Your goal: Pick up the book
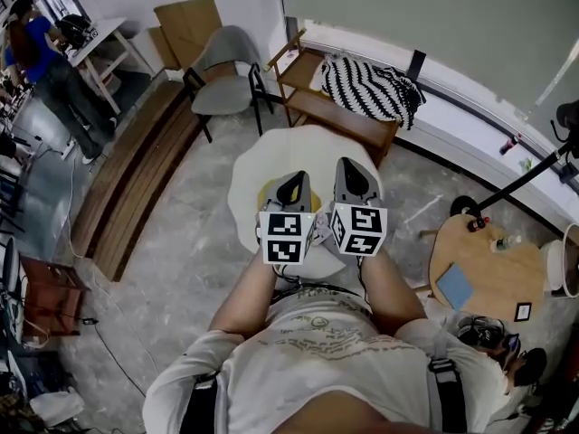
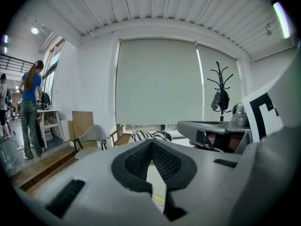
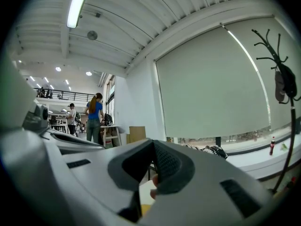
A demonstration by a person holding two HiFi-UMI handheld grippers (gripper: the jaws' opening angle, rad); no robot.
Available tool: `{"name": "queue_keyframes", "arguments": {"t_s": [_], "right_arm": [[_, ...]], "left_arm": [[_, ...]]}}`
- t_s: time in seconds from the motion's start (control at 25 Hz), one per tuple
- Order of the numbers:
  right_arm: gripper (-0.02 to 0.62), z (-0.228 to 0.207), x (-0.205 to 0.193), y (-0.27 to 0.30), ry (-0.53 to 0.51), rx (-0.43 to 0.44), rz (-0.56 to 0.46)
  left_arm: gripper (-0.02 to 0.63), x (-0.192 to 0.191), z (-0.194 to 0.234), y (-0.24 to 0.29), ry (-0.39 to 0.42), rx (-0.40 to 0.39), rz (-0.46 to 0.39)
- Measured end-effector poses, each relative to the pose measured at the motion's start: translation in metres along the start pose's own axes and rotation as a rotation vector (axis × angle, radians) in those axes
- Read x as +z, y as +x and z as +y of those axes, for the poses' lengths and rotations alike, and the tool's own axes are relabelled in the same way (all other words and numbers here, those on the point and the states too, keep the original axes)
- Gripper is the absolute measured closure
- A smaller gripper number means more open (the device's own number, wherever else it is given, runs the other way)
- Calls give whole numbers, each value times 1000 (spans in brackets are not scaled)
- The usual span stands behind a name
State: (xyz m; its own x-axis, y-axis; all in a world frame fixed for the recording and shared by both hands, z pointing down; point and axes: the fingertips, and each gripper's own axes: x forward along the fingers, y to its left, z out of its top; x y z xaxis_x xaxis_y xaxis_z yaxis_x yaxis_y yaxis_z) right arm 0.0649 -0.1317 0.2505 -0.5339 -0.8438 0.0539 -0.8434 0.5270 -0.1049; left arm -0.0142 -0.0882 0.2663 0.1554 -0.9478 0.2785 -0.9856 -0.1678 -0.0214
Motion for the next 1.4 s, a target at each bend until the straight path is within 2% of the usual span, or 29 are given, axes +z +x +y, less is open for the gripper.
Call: {"name": "queue_keyframes", "arguments": {"t_s": [0.24, 0.48, 0.76, 0.88, 1.08, 1.4], "right_arm": [[571, 4, -9, 18, -13, -52, 17], [571, 21, -7, 45, -32, -102, 18], [571, 25, -22, 67, 12, -164, 51], [571, 21, -37, 69, 26, -190, 72], [571, 9, -83, 63, 82, -244, 164], [571, 1, -142, 57, 127, -292, 267]], "left_arm": [[594, -6, 14, 15, 1, -62, 3], [594, -3, 49, 36, 5, -123, 15], [594, -14, 72, 62, -1, -198, 64], [594, -31, 76, 74, -12, -218, 103], [594, -74, 72, 86, -26, -262, 208], [594, -134, 64, 103, -53, -316, 312]]}}
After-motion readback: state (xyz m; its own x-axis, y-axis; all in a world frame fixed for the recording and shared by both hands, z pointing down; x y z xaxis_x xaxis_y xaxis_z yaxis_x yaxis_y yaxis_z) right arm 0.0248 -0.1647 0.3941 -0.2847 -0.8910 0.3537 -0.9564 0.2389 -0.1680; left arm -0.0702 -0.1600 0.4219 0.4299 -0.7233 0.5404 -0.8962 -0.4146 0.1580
